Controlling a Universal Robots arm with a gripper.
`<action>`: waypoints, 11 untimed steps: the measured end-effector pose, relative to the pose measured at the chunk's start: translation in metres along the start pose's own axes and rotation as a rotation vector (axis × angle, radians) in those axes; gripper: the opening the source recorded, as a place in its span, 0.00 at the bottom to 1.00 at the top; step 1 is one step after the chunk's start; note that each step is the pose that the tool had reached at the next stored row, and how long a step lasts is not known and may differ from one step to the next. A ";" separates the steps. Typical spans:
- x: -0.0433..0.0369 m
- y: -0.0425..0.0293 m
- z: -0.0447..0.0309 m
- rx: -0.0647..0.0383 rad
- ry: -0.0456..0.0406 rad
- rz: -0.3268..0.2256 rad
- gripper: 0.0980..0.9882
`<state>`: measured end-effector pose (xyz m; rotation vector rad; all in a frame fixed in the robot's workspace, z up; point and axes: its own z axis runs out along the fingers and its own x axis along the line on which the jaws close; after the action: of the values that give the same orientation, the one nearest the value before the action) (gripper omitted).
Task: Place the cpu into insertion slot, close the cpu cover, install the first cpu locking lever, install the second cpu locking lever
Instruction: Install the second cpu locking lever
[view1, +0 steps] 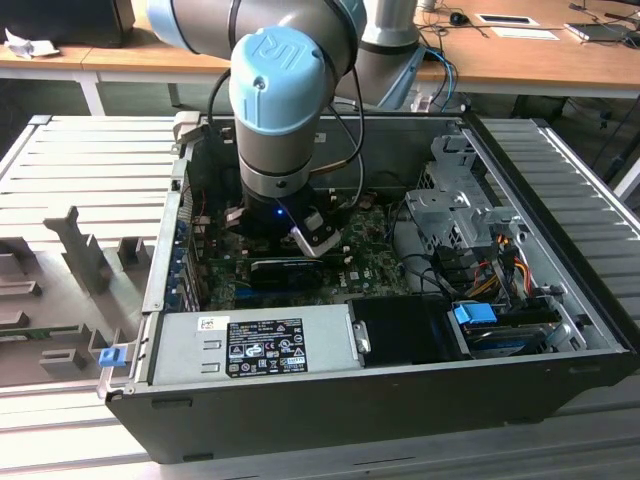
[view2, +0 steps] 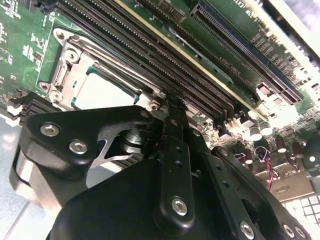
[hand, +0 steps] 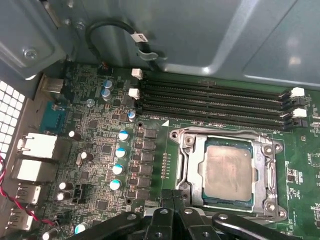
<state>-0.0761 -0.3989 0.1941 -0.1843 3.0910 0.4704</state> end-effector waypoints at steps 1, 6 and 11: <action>-0.0001 0.0004 -0.0011 -0.001 -0.0006 0.000 0.01; -0.0005 0.0056 -0.0170 0.000 0.0000 0.000 0.01; -0.0009 0.0094 -0.0292 0.000 0.0000 0.000 0.01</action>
<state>-0.0760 -0.3986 0.2247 -0.1843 3.0909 0.4703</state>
